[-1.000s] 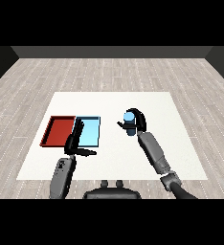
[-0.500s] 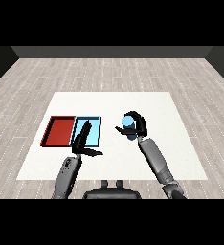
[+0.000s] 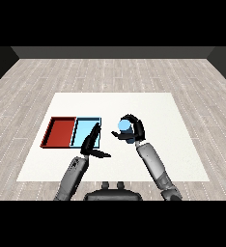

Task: Pick the blue can and put it in the blue box

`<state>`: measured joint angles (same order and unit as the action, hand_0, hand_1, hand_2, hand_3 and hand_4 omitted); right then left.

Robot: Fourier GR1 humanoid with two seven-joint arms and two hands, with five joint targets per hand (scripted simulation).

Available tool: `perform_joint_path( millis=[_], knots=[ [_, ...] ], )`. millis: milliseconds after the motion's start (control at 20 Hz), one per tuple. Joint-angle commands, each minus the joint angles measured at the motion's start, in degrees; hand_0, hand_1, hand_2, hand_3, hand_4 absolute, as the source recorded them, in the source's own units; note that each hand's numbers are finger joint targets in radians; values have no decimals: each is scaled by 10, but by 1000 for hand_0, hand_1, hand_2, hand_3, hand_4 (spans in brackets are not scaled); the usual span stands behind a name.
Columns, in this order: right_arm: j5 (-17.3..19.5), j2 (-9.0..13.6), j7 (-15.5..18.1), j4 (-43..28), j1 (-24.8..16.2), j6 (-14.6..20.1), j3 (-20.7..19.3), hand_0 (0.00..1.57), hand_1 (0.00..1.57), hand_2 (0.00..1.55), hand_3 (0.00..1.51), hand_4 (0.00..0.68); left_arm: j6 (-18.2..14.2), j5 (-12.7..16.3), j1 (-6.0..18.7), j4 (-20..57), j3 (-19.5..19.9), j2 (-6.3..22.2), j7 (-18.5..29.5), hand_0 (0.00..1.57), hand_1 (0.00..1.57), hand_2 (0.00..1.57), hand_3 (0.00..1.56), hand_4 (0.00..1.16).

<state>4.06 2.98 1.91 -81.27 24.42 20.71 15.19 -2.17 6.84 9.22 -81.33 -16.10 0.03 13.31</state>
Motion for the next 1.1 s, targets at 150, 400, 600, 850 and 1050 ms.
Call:
perform_joint_path(
  millis=[150, 400, 600, 850, 1050],
  knots=[
    [28, -29, -19, -15, -3, -10, -1, 1489, 1489, 1468, 1401, 615, -10, 23, 54, 105, 11, 0, 43, 0, 0, 0, 0, 0],
    [51, -29, -16, -57, -29, -31, 4, 1486, 1486, 1467, 1398, 609, -29, 40, 27, 59, -42, 0, 23, 0, 0, 0, 0, 0],
    [49, -30, -12, -70, -50, -23, 37, 1480, 1480, 1466, 1398, 606, -65, 48, 42, 40, -59, 0, -14, 0, 0, 0, 0, 0],
    [22, -30, -8, -67, -31, -37, 4, 1488, 1488, 1464, 1396, 616, -102, 77, 83, 77, -88, 0, -21, 0, 0, 0, 0, 0],
    [37, -28, -6, -63, -36, -49, 14, 1475, 1475, 1457, 1391, 606, -79, 83, 64, 103, -75, 0, 13, 0, 0, 0, 0, 0]
  ],
)
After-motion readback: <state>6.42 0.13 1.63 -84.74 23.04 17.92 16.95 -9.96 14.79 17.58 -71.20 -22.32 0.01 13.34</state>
